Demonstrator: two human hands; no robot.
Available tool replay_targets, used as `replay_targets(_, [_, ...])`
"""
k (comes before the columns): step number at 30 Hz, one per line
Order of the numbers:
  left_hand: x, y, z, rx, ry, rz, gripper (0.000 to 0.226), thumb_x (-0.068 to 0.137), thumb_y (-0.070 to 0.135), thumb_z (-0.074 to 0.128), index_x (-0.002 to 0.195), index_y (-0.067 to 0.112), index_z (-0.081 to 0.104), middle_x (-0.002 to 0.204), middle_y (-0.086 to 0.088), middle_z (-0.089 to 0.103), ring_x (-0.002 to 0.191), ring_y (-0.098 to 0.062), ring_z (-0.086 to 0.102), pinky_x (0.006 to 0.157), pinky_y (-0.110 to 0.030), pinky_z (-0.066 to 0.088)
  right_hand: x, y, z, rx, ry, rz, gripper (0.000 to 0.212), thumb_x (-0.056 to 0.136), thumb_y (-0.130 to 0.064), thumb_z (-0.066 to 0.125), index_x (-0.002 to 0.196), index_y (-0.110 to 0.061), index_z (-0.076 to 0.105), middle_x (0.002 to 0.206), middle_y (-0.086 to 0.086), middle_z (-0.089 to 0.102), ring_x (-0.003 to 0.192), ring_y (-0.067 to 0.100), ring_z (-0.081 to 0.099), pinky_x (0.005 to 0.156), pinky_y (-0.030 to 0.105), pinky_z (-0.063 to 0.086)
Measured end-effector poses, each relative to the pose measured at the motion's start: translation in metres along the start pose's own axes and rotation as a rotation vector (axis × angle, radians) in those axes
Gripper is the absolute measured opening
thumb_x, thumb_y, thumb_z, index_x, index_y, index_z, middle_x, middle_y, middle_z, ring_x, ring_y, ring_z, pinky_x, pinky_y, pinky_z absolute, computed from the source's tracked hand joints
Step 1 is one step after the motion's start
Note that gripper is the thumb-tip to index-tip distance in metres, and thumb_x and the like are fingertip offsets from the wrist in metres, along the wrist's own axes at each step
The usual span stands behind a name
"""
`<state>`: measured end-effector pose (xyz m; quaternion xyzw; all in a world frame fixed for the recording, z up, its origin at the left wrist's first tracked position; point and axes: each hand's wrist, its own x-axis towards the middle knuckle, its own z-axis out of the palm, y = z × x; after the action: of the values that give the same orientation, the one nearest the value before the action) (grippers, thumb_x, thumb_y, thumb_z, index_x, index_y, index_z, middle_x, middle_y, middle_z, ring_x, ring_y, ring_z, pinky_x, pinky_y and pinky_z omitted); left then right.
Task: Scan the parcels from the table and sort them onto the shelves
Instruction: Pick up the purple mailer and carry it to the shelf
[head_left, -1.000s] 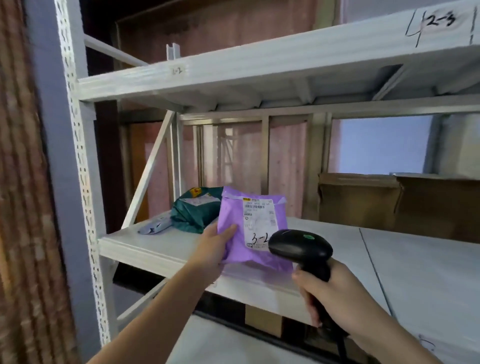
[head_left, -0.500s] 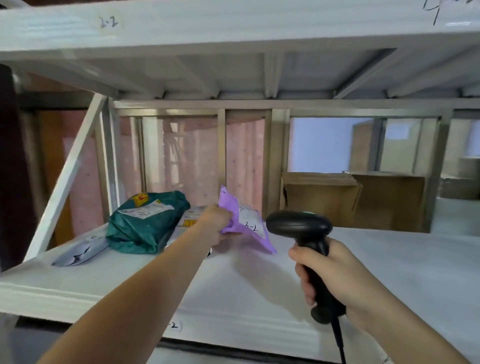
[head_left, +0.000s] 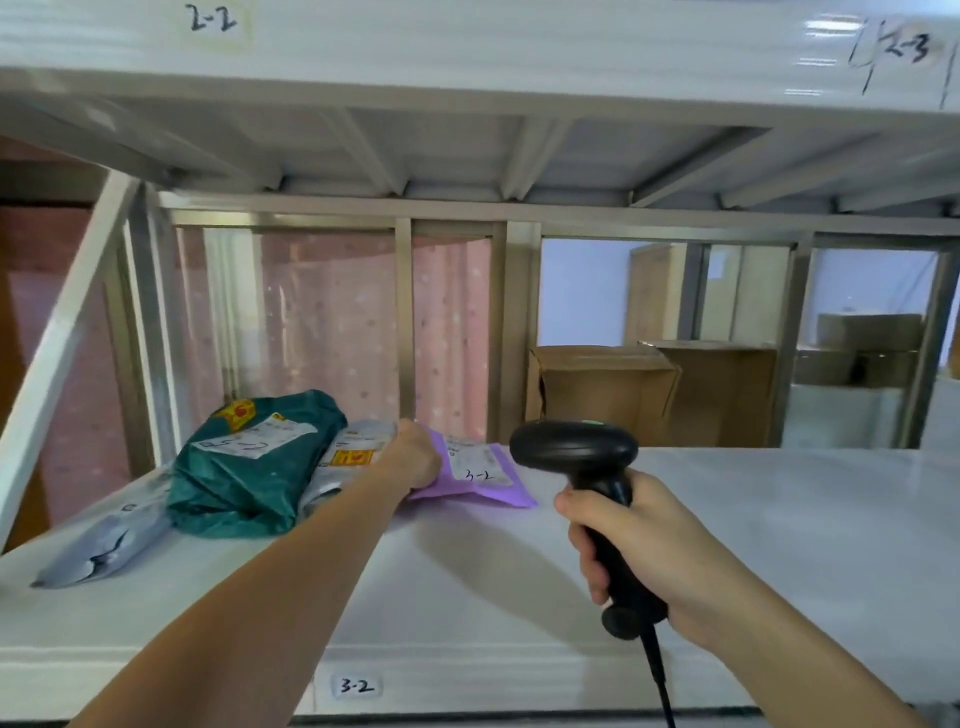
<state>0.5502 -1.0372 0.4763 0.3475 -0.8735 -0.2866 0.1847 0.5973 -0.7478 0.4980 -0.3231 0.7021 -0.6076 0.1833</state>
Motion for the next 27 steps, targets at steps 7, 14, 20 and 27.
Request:
replay_targets(7, [-0.007, -0.010, 0.008, 0.363, -0.025, 0.381, 0.050, 0.109, 0.023, 0.047, 0.159, 0.020, 0.039, 0.164, -0.011, 0.034, 0.151, -0.032, 0.033, 0.125, -0.046, 0.026, -0.010, 0.001, 0.017, -0.051, 0.075, -0.004, 0.016, 0.093, -0.017, 0.064, 0.090, -0.004, 0.056, 0.062, 0.010, 0.053, 0.051, 0.024, 0.048, 0.056, 0.037, 0.050])
replay_targets(14, [0.004, -0.023, 0.028, 0.605, -0.277, 0.616, 0.057, 0.113, 0.043, 0.038, 0.165, 0.023, 0.028, 0.174, -0.005, 0.023, 0.159, -0.029, 0.023, 0.130, -0.044, 0.017, -0.029, 0.001, 0.025, -0.074, 0.149, 0.025, 0.013, 0.093, -0.018, 0.063, 0.088, -0.008, 0.055, 0.062, 0.010, 0.054, 0.051, 0.024, 0.049, 0.055, 0.036, 0.049])
replay_targets(20, [-0.002, -0.011, 0.024, 0.537, -0.210, 0.540, 0.052, 0.109, 0.028, 0.050, 0.159, 0.017, 0.041, 0.168, -0.009, 0.036, 0.152, -0.030, 0.038, 0.126, -0.045, 0.030, -0.049, 0.000, 0.030, -0.135, 0.234, 0.012, 0.011, 0.093, -0.017, 0.062, 0.089, -0.008, 0.057, 0.061, 0.008, 0.055, 0.051, 0.025, 0.050, 0.056, 0.038, 0.051])
replay_targets(27, [-0.071, 0.072, 0.063, 0.392, -0.201, 0.739, 0.041, 0.106, 0.027, 0.055, 0.146, 0.019, 0.054, 0.146, -0.008, 0.058, 0.131, -0.030, 0.057, 0.113, -0.042, 0.046, -0.097, 0.001, 0.007, -0.187, 0.320, 0.032, 0.011, 0.094, -0.019, 0.061, 0.089, -0.010, 0.056, 0.060, 0.007, 0.056, 0.051, 0.025, 0.054, 0.055, 0.032, 0.051])
